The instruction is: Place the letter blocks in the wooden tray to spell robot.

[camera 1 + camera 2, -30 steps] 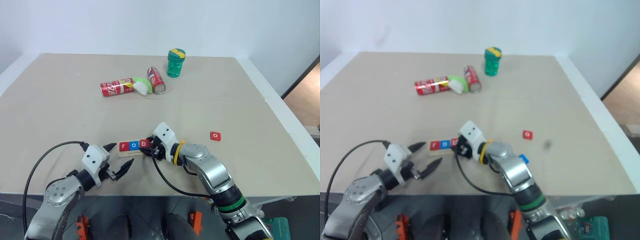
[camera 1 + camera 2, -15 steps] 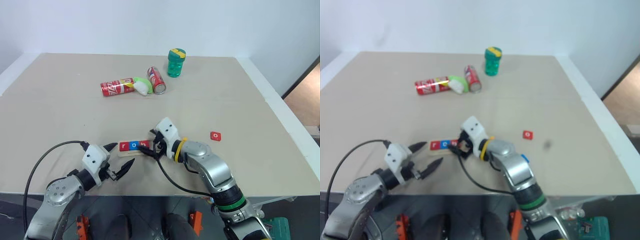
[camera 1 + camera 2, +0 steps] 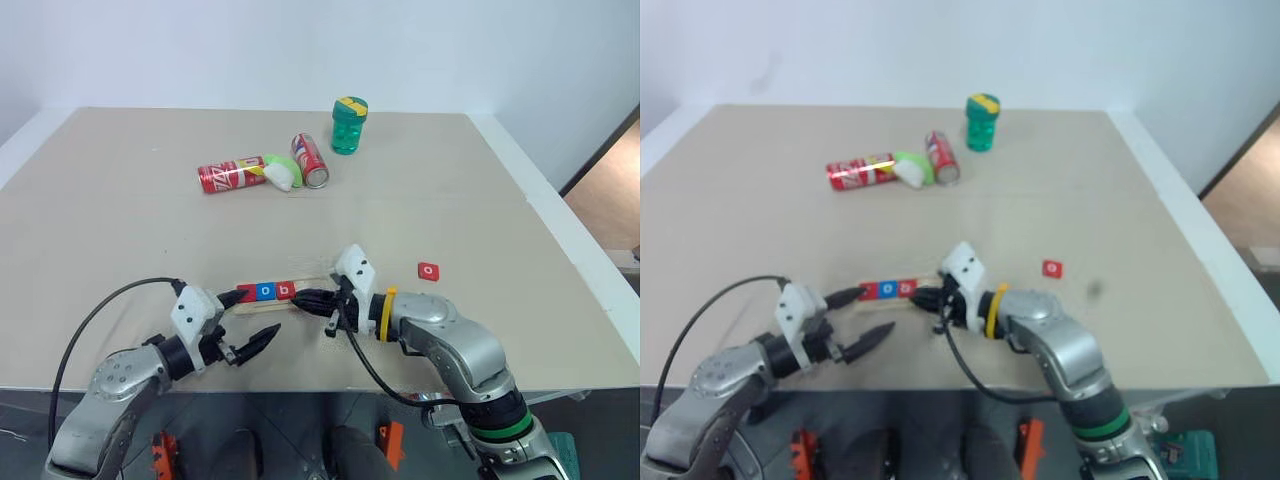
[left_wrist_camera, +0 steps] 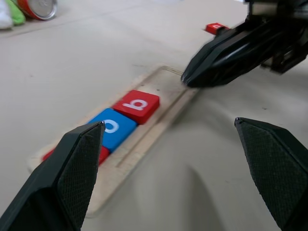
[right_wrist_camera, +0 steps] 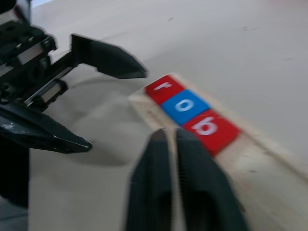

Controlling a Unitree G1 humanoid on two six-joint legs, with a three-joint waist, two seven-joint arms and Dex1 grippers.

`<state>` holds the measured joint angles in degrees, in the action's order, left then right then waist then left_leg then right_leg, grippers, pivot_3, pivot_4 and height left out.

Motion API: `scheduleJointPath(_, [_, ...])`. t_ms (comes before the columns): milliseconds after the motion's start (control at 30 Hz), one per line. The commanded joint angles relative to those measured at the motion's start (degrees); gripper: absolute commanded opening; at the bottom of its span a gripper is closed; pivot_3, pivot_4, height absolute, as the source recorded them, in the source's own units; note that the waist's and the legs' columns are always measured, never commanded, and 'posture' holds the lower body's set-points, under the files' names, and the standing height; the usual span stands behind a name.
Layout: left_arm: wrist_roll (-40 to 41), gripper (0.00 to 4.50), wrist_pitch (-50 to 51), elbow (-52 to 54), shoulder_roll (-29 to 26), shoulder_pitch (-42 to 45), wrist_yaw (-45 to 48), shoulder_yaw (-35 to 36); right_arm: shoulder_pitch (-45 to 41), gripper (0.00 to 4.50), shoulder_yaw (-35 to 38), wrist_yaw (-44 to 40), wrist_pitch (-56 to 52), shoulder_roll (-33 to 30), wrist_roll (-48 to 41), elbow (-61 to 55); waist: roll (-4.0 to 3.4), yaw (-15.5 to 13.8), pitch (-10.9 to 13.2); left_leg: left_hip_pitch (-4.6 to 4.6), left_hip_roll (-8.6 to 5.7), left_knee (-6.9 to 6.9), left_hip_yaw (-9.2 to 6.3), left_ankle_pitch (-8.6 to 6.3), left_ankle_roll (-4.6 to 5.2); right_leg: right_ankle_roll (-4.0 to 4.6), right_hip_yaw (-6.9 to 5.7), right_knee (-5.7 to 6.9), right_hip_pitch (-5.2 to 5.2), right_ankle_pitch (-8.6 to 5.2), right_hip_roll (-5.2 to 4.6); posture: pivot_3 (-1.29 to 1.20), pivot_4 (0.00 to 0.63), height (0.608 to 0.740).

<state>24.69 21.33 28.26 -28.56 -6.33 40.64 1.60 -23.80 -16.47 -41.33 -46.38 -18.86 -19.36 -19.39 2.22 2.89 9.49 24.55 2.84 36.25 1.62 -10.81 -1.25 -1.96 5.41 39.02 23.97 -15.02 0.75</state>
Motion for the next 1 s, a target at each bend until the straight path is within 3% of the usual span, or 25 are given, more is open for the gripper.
scheduleJointPath(33, [-0.07,4.50,-0.50,0.98,-1.29,0.85,0.47,0.43,-2.52,0.04,-1.70,-0.27,0.68,0.32,0.47,1.66,0.00,-0.02,0.00,0.00,-0.01,0.00,0.01,0.00,0.00,0.00,0.01,0.00,0.00,0.00,-0.01,0.00,0.150,0.740])
scheduleJointPath(700, [-1.37,4.50,-1.15,2.65,-1.49,-2.01,-1.36,-0.04,-6.76,0.04,-6.39,2.13,8.55,4.41,8.26,12.38,0.00,-0.05,0.00,0.07,-0.04,0.00,0.00,-0.01,-0.02,-0.13,0.01,0.00,0.03,0.01,-0.04,0.00,0.150,0.740])
scheduleJointPath(867, [-1.52,4.50,-1.39,2.84,-1.49,-2.29,-1.39,-0.29,-6.81,0.04,-3.16,2.34,6.56,3.92,6.57,9.12,0.00,-0.06,0.00,0.07,-0.04,0.00,0.00,-0.01,-0.02,-0.13,0.01,0.00,0.03,0.01,-0.05,0.00,0.150,0.740])
scheduleJointPath(1000, [-1.87,4.50,-2.25,2.86,-2.79,-1.62,0.72,-1.34,-6.26,1.11,2.83,0.78,1.86,1.00,0.85,1.47,0.00,-0.11,0.00,0.09,-0.04,0.00,-0.01,-0.01,-0.02,-0.13,0.01,-0.01,0.04,0.00,-0.06,0.00,0.150,0.740])
